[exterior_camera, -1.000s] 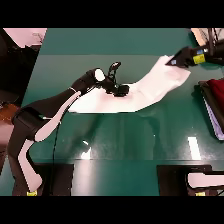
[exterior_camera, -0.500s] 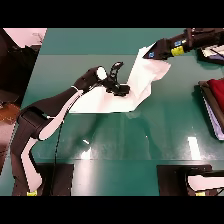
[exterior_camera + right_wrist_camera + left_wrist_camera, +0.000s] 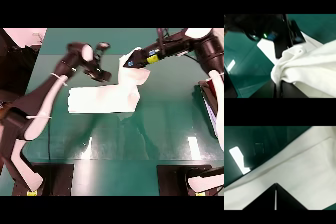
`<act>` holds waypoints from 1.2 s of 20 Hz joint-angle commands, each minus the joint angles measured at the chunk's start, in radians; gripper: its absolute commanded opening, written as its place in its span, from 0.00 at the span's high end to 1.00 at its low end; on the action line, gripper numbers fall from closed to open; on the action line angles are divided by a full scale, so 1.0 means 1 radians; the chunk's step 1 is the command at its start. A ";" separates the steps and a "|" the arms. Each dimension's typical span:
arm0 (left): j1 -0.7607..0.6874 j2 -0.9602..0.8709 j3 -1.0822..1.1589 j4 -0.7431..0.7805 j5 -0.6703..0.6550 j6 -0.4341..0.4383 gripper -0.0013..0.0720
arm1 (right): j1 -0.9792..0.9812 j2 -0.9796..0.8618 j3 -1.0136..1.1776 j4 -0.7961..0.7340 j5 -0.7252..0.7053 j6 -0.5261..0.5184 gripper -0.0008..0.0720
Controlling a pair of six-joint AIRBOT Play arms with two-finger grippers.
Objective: Fold the shirts.
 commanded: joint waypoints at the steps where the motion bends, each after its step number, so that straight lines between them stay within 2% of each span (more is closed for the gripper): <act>1: 0.162 0.124 0.012 0.063 -0.092 0.027 0.95 | 0.093 -0.034 0.001 0.006 -0.107 -0.031 0.96; 4: 0.309 0.247 0.012 0.063 -0.116 0.027 0.95 | 0.227 -0.098 0.002 0.006 -0.281 -0.067 0.96; 5: 0.346 0.282 0.012 0.063 -0.115 0.027 0.95 | 0.274 -0.127 0.002 0.006 -0.360 -0.108 0.93; 6: 0.381 0.316 0.012 0.062 -0.115 0.026 0.95 | 0.323 -0.167 0.016 0.005 -0.443 -0.139 0.66; 7: 0.407 0.343 0.012 0.061 -0.113 0.026 0.95 | 0.363 -0.217 0.057 0.006 -0.504 -0.139 0.49; 9: 0.444 0.379 0.011 0.058 -0.113 0.026 0.95 | 0.424 -0.320 0.184 0.005 -0.549 -0.142 0.44; 11: 0.454 0.399 0.010 0.060 -0.119 0.027 0.95 | 0.443 -0.343 0.222 0.002 -0.538 -0.145 0.27; 13: 0.454 0.401 0.010 0.045 -0.130 0.026 0.95 | 0.407 -0.272 0.125 -0.005 -0.513 -0.145 0.26; 17: 0.452 0.401 0.004 -0.032 -0.147 0.026 0.95 | 0.219 -0.112 -0.089 -0.074 -0.244 -0.142 0.26; 19: 0.452 0.400 -0.033 -0.133 -0.145 0.029 0.95 | 0.105 -0.055 -0.202 -0.076 -0.160 -0.124 0.26; 21: 0.452 0.400 -0.122 -0.284 -0.132 0.087 0.95 | 0.013 -0.010 -0.307 -0.074 -0.150 -0.098 0.26; 22: 0.452 0.400 -0.180 -0.360 -0.122 0.124 0.91 | -0.027 0.011 -0.351 -0.074 -0.150 -0.098 0.27; 24: 0.440 0.400 -0.321 -0.445 -0.099 0.165 0.14 | -0.080 0.049 -0.424 -0.074 -0.156 -0.097 0.27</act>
